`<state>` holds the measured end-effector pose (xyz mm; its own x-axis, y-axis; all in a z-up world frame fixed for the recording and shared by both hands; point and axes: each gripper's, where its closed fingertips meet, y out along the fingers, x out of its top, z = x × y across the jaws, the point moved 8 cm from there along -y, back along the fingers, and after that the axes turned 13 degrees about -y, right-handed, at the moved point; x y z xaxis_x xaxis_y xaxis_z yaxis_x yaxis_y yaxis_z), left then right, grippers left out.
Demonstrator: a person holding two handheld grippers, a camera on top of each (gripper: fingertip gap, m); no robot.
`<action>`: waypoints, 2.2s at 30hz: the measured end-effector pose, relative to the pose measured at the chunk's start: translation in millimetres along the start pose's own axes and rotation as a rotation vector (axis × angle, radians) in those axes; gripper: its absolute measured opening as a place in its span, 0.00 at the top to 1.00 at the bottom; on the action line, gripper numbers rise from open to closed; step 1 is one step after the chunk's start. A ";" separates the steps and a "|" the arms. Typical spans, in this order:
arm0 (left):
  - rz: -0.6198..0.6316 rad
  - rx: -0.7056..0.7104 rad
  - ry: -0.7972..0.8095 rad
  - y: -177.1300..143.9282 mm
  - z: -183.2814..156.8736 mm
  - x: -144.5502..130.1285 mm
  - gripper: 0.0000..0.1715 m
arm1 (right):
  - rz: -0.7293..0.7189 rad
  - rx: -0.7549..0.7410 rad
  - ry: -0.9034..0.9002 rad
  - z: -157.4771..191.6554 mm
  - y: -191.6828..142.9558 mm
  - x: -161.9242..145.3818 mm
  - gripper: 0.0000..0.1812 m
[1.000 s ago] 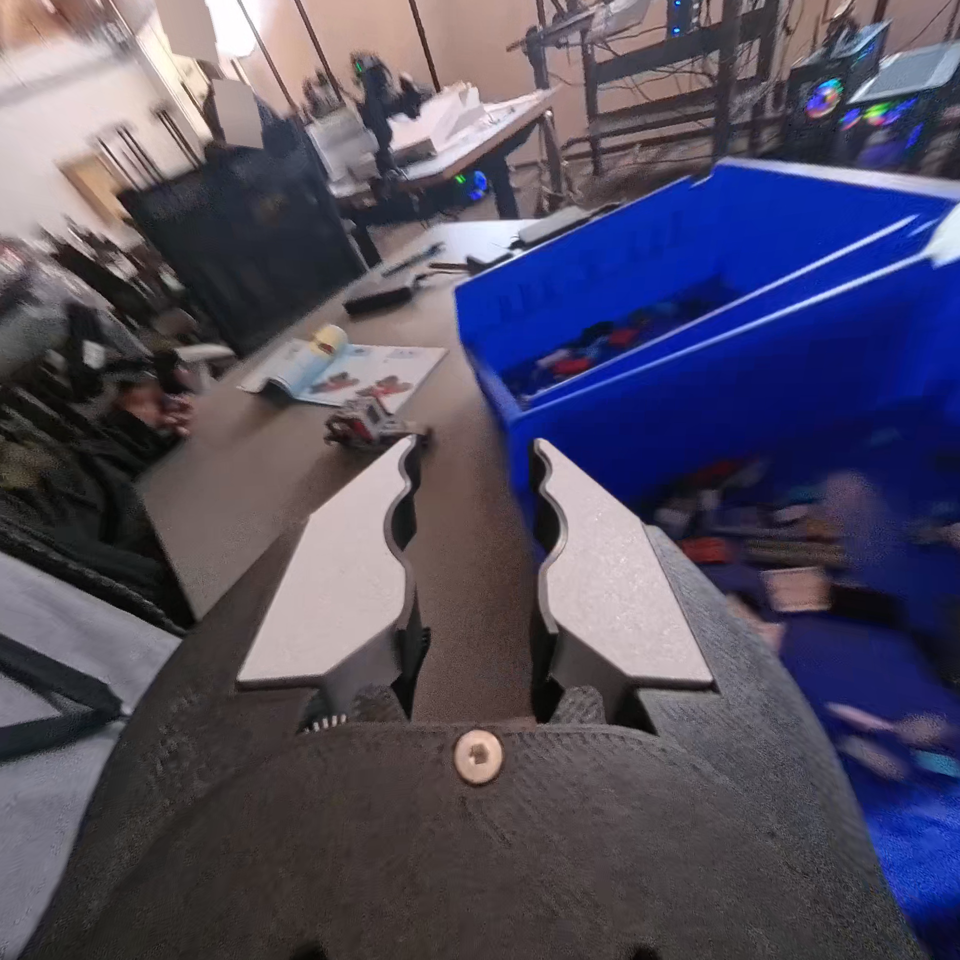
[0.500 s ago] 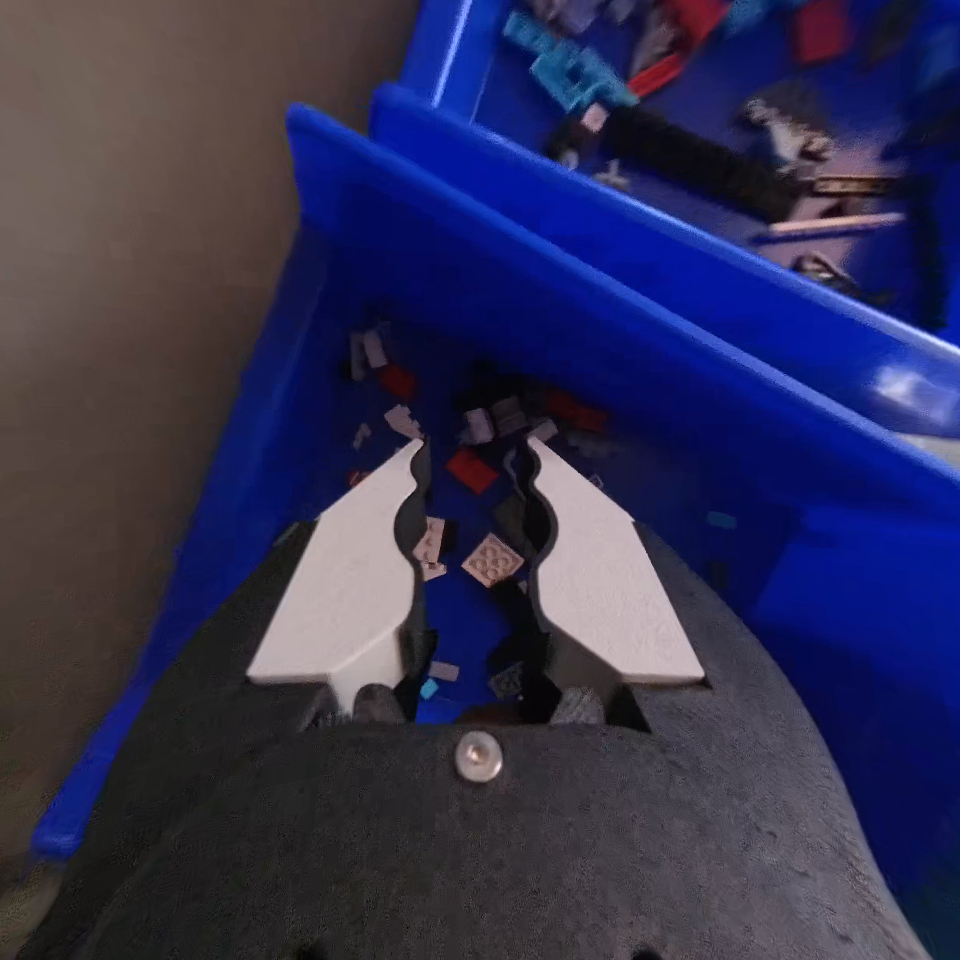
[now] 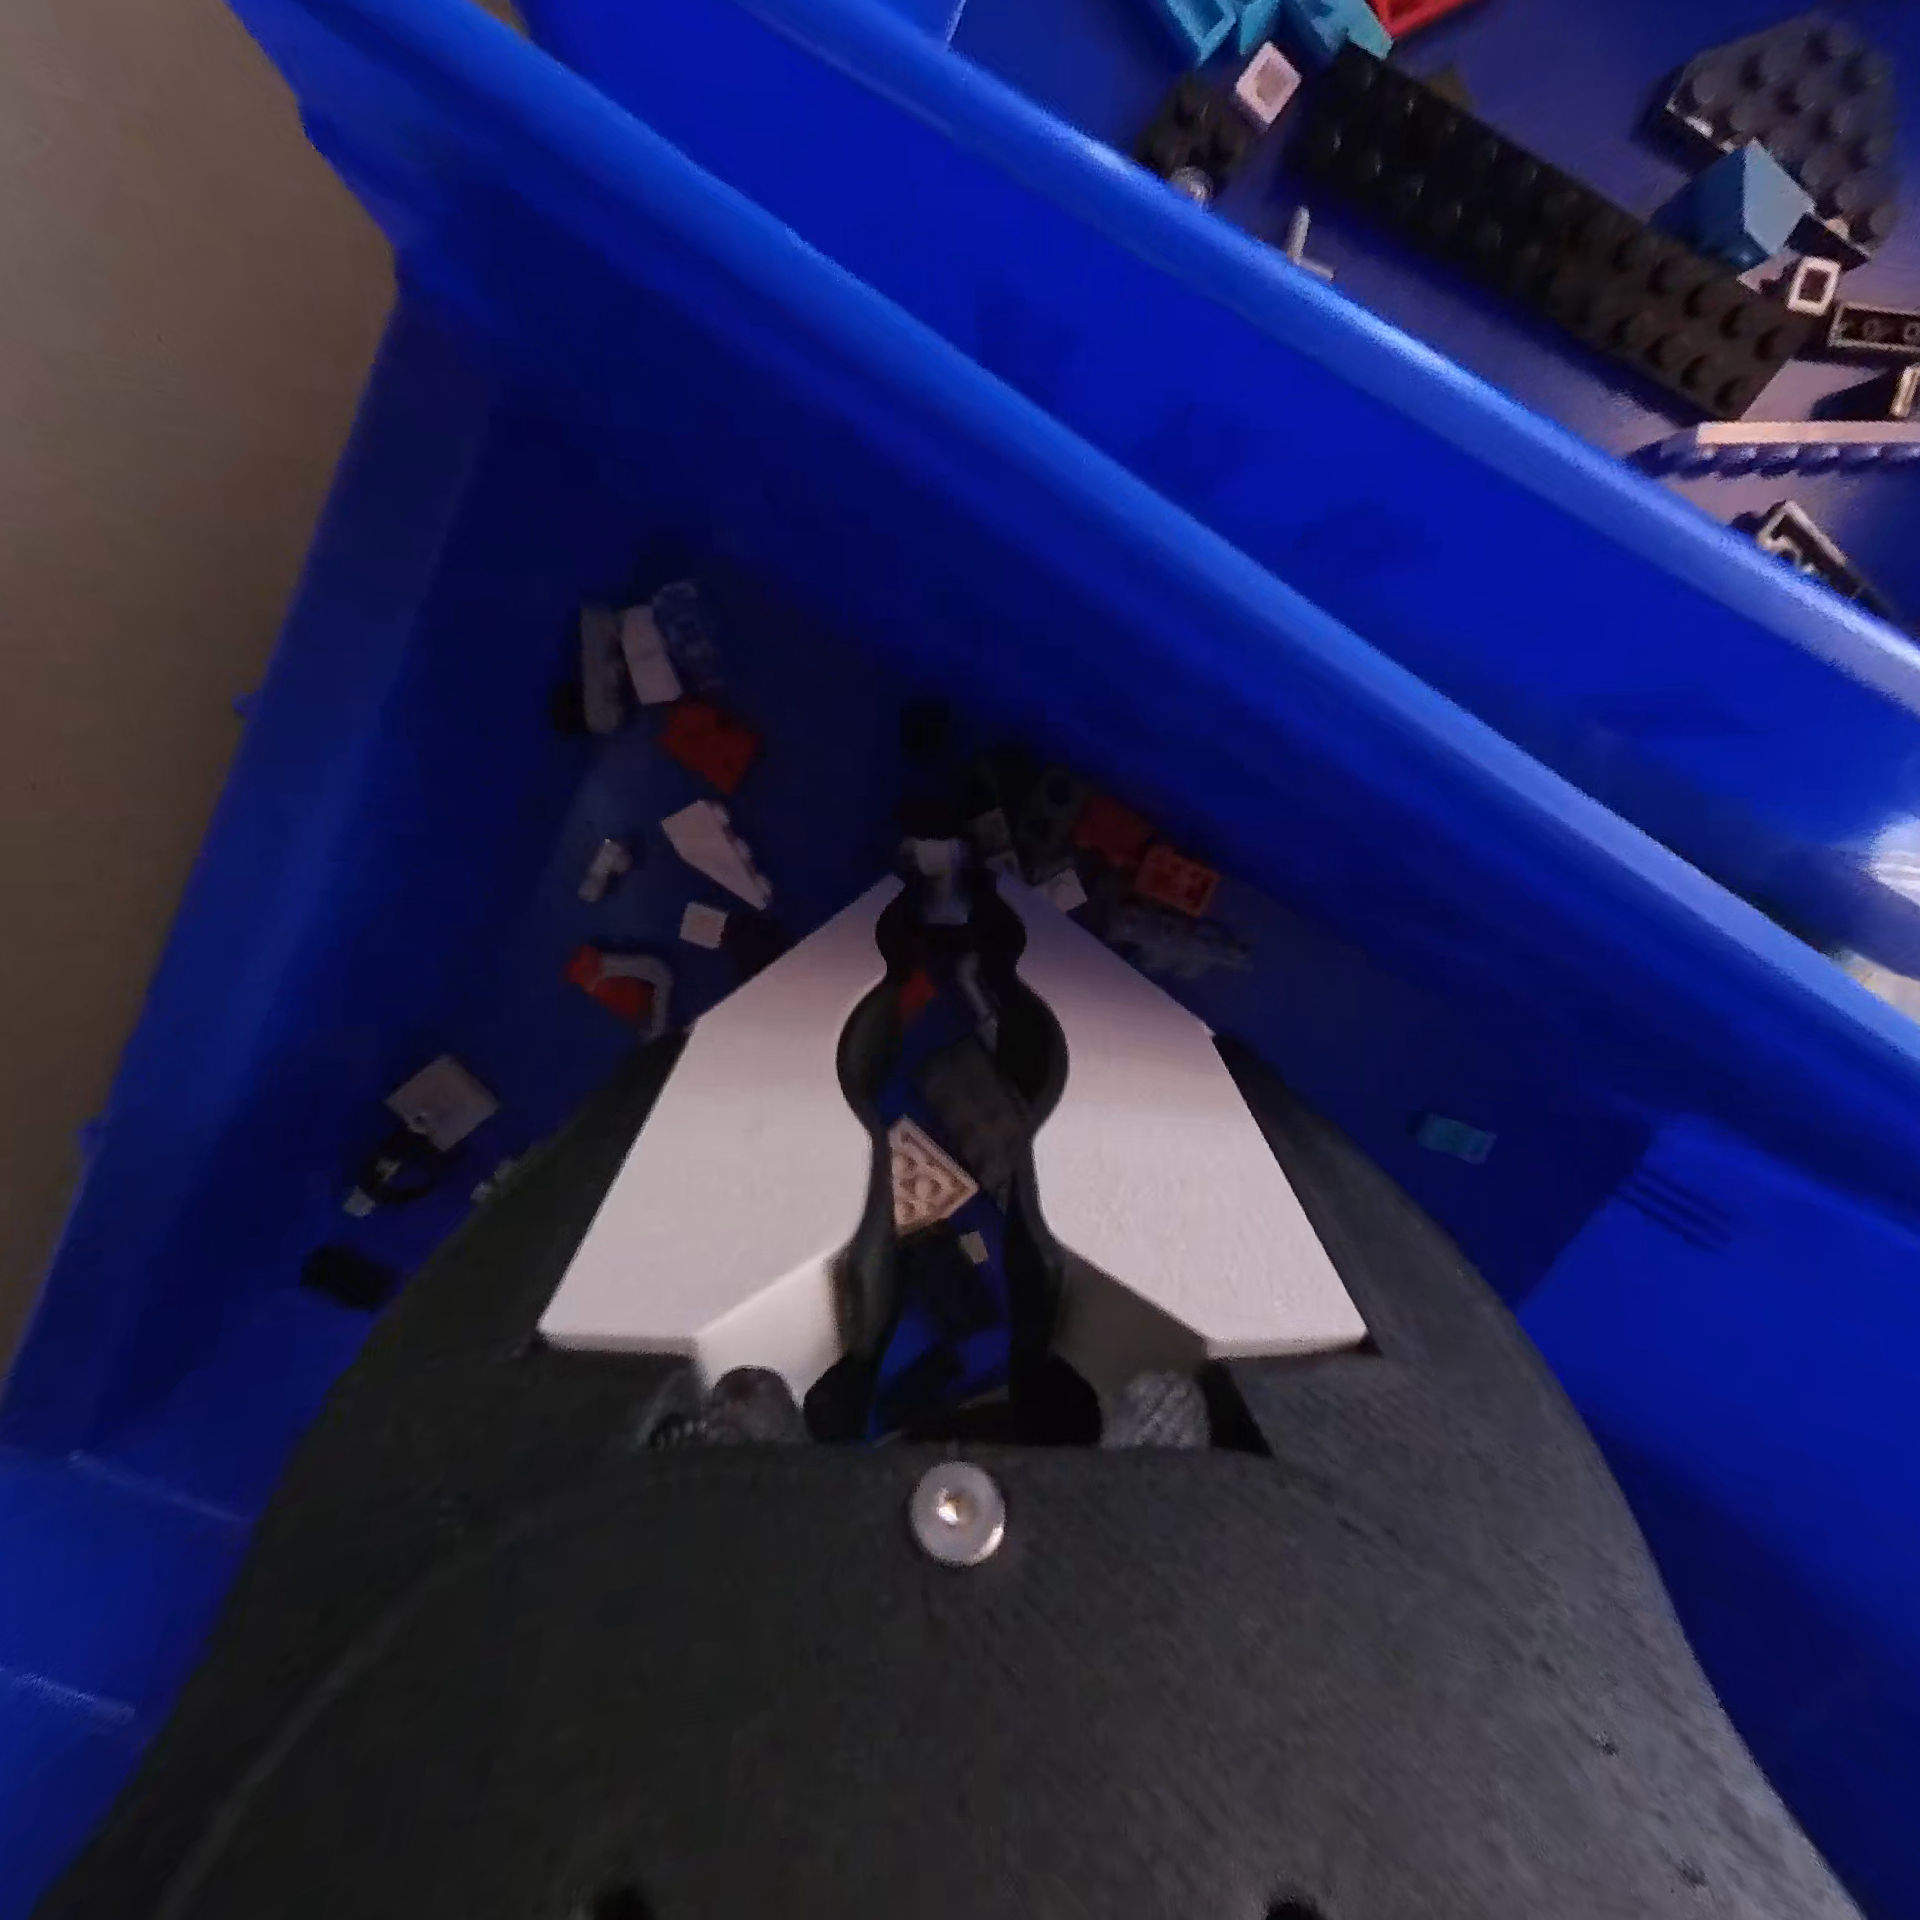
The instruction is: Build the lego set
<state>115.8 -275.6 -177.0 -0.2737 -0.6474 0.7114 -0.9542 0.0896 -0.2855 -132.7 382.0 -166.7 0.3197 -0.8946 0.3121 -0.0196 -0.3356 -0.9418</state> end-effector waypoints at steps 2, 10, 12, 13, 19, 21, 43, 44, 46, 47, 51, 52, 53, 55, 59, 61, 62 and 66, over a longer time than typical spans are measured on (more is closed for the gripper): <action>0.000 0.000 -0.002 0.0 0.1 0.0 0.76 | 0.001 -0.006 0.010 -1.9 -3.7 -3.4 0.94; -0.004 -0.003 -0.001 -0.7 -0.1 0.1 0.76 | 0.062 -0.119 0.071 -16.9 -30.9 -29.4 0.94; -0.004 -0.004 0.000 -0.9 -0.2 0.1 0.76 | 0.099 -0.163 0.110 -22.7 -35.3 -41.6 0.94; -0.004 -0.004 -0.001 -0.9 -0.1 0.1 0.76 | 0.118 -0.180 0.127 -25.1 -36.5 -47.7 0.94; -0.002 0.002 -0.001 -0.8 0.3 0.0 0.76 | 0.183 -0.214 0.185 -29.3 -37.5 -70.0 0.94; -0.002 0.007 -0.002 -0.6 0.7 0.0 0.76 | 0.187 -0.214 0.178 -27.6 -39.5 -71.7 0.92; -0.002 0.091 -0.009 3.2 4.8 0.5 0.76 | -0.170 -0.090 0.140 56.1 -101.3 -59.4 0.88; -0.002 0.095 -0.008 3.5 4.7 0.4 0.76 | -0.184 -0.083 0.148 56.7 -101.9 -60.4 0.88; -0.005 0.102 -0.005 3.5 4.7 0.5 0.76 | -0.199 -0.069 0.161 57.7 -101.7 -63.5 0.88; -0.008 0.105 -0.005 3.4 4.8 0.6 0.76 | -0.203 -0.063 0.164 58.1 -101.0 -65.2 0.88; -0.011 0.117 -0.010 3.9 5.6 0.8 0.76 | -0.213 -0.052 0.168 56.6 -97.6 -70.0 0.88; -0.011 0.119 -0.010 4.0 5.7 0.8 0.76 | -0.216 -0.051 0.168 56.1 -97.0 -70.8 0.88; -0.010 0.122 -0.009 4.2 5.8 0.8 0.76 | -0.220 -0.052 0.168 55.4 -96.4 -71.3 0.88; -0.008 0.127 -0.009 4.7 6.0 0.6 0.76 | -0.227 -0.052 0.170 54.1 -95.5 -72.2 0.88; -0.003 0.133 -0.011 5.5 6.6 0.4 0.76 | -0.235 -0.050 0.174 52.7 -93.0 -73.5 0.88; -0.002 0.134 -0.011 5.6 6.6 0.4 0.76 | -0.236 -0.048 0.177 52.4 -91.6 -74.2 0.88; -0.001 0.134 -0.011 5.8 6.6 0.4 0.76 | -0.236 -0.049 0.178 52.4 -91.2 -74.6 0.88; -0.001 0.133 -0.012 5.8 6.8 0.4 0.76 | -0.237 -0.058 0.184 52.4 -92.1 -75.4 0.88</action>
<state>111.0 -280.5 -182.8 -0.2703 -0.6566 0.7041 -0.9298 -0.0118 -0.3680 -105.3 495.8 -110.0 0.1451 -0.8259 0.5448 -0.0204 -0.5530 -0.8330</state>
